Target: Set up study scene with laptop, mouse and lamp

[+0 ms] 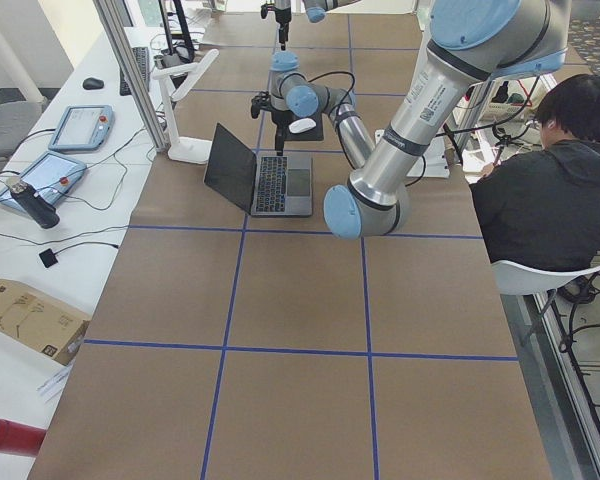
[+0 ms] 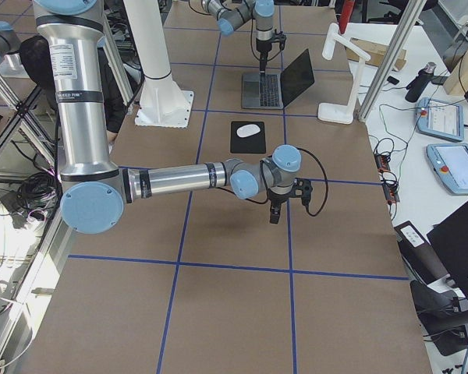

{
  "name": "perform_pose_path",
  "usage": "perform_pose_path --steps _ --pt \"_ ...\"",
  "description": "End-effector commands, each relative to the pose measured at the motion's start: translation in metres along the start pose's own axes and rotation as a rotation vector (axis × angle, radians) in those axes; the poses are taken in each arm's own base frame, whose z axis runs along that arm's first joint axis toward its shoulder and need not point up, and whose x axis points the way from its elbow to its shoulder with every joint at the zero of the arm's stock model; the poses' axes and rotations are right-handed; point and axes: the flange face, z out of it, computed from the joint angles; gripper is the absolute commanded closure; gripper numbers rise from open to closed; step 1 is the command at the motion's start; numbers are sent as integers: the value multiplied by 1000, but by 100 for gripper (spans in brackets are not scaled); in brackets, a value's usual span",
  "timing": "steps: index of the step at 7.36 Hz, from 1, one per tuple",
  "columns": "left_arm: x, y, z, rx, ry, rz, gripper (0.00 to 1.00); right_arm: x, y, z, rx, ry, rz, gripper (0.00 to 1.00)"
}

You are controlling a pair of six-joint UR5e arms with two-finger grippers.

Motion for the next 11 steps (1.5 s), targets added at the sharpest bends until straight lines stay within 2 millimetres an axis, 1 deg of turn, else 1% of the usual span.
perform_pose_path --steps 1,2,3,4,5,6,7,8,9,10,11 --pt "-199 29 -39 -73 15 63 1 20 -5 -1 30 53 28 1" --pt "-303 35 -58 -62 -15 23 1 32 0 5 19 61 44 1" --pt "-398 52 -67 -67 -59 107 1 44 -4 -10 25 26 75 1" --pt "-491 66 -79 -65 -78 90 1 49 0 -11 16 12 81 1" --pt "-556 84 -83 -63 -35 -11 1 60 5 -21 23 1 96 1" --pt "-600 102 -68 -92 -26 -116 1 71 22 -20 15 4 109 1" --pt "-624 110 -48 -113 -31 -145 1 76 32 -25 16 -2 122 1" --pt "-646 116 -26 -113 -32 -139 1 81 37 -41 28 -35 136 1" --pt "-663 118 -8 -95 -34 -126 1 89 38 -60 44 -77 150 1" --pt "-658 110 -13 -77 -35 -128 1 104 40 -77 48 -128 189 1" --pt "-648 103 -23 -49 -35 -210 1 110 40 -85 50 -152 204 1"
